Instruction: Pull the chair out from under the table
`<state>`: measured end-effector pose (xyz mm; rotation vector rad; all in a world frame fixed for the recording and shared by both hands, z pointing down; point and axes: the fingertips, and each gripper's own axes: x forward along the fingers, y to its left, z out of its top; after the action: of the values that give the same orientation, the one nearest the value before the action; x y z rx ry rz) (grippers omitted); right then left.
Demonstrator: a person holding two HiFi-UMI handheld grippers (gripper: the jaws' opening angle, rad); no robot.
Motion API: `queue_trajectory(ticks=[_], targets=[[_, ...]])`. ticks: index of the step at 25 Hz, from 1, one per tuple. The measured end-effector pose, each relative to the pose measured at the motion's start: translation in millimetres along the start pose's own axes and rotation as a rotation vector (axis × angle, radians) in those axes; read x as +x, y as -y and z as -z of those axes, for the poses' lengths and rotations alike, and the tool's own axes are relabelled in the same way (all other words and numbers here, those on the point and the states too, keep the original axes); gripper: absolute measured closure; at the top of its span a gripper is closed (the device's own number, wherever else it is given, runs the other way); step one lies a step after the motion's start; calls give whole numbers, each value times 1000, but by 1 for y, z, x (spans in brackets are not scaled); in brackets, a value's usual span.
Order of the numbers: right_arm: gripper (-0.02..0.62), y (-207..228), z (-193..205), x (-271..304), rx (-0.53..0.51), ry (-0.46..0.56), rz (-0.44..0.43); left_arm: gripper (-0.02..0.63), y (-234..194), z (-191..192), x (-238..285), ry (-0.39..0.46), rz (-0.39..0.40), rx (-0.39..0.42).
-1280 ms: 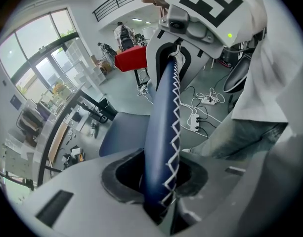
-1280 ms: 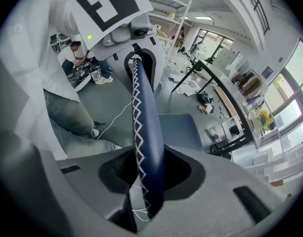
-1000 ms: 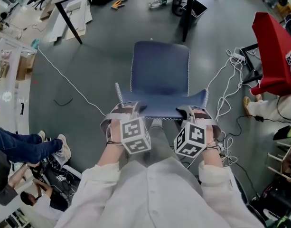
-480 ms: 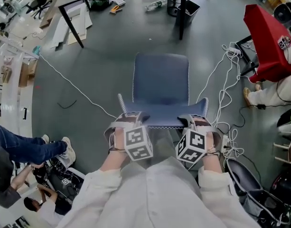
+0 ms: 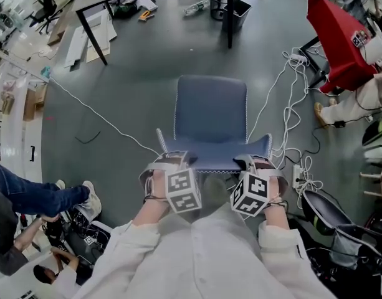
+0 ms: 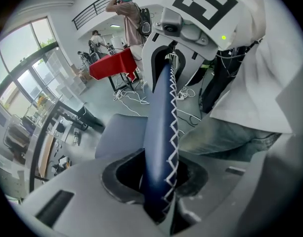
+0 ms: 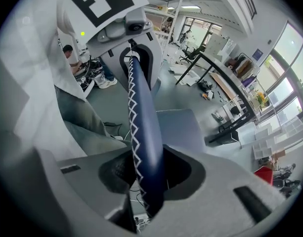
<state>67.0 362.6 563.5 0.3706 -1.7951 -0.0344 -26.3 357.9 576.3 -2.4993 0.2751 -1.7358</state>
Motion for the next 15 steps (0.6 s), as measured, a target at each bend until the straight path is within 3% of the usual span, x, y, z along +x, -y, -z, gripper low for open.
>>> queue_trajectory(ticks=[15], targets=[[485,-64,18,-20,-13,-29,-40,492,71,-4,-14,-1,47,-10]])
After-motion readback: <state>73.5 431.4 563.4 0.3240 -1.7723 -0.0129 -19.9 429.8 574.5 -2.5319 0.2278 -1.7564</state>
